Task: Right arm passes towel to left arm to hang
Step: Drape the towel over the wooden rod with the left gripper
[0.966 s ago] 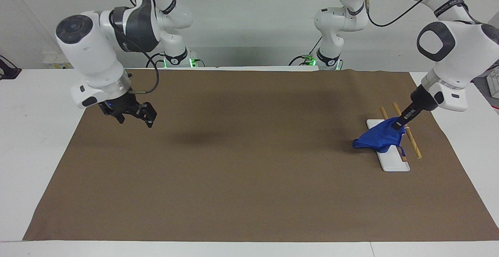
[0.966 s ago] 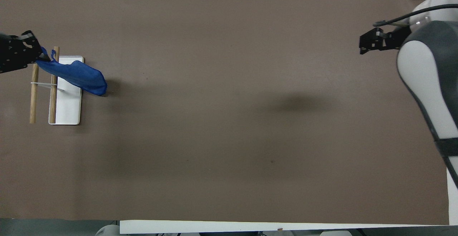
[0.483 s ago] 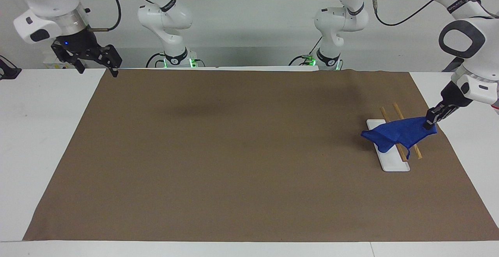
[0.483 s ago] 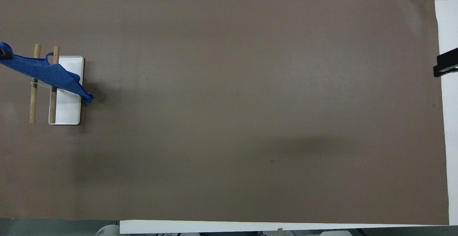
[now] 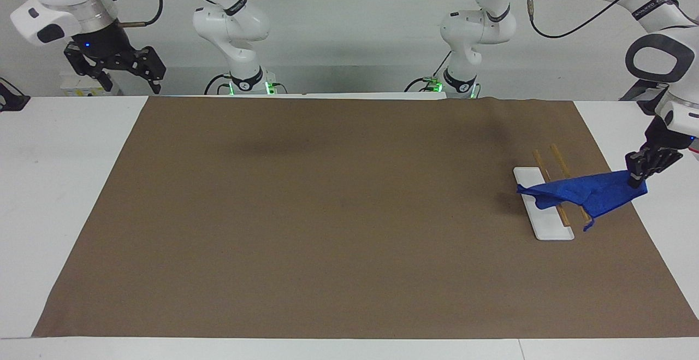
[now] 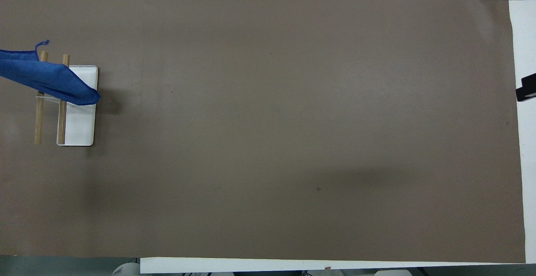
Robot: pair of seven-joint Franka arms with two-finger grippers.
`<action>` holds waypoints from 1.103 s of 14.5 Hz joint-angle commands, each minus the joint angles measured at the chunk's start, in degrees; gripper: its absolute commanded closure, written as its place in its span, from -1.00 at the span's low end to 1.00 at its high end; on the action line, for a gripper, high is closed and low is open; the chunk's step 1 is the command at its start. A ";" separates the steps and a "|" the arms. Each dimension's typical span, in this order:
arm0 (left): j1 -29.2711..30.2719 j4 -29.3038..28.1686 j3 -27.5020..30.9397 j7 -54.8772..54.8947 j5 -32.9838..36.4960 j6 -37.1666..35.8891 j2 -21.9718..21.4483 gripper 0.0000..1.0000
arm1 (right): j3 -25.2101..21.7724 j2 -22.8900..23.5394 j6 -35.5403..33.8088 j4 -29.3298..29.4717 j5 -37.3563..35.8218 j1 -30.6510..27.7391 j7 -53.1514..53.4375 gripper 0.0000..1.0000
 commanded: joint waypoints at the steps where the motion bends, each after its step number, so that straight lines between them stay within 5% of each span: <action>1: 0.21 -0.79 2.16 2.11 0.77 1.52 -0.01 0.99 | -0.17 -0.19 -0.37 -1.52 1.38 -0.05 -0.63 -1.00; 11: -0.84 -4.66 2.00 -6.41 1.03 -4.81 -1.42 0.67 | -0.08 -0.72 -0.11 -3.37 1.47 -0.04 -0.88 -1.00; 12: -0.84 -4.49 1.56 -6.67 1.64 -4.72 -1.42 0.49 | -0.08 -0.72 -0.11 -3.37 1.47 -0.04 -0.88 -1.00; 13: -0.93 -4.14 1.03 -6.85 3.39 -4.72 -1.42 -0.29 | -0.08 -0.72 -0.11 -3.37 1.47 -0.04 -0.88 -1.00; 14: -0.93 -4.05 0.33 -7.11 3.84 -4.72 -1.42 -0.74 | -0.08 -0.72 -0.11 -3.37 1.47 -0.04 -0.88 -1.00; 15: -0.93 -3.87 0.24 -7.20 4.02 -4.81 -1.42 -0.99 | -0.08 -0.72 -0.11 -3.37 1.47 -0.04 -0.88 -1.00; 16: -0.93 -3.26 -0.20 -7.03 4.28 -5.07 -1.33 -0.99 | -0.08 -0.72 -0.11 -3.37 1.47 -0.04 -0.88 -1.00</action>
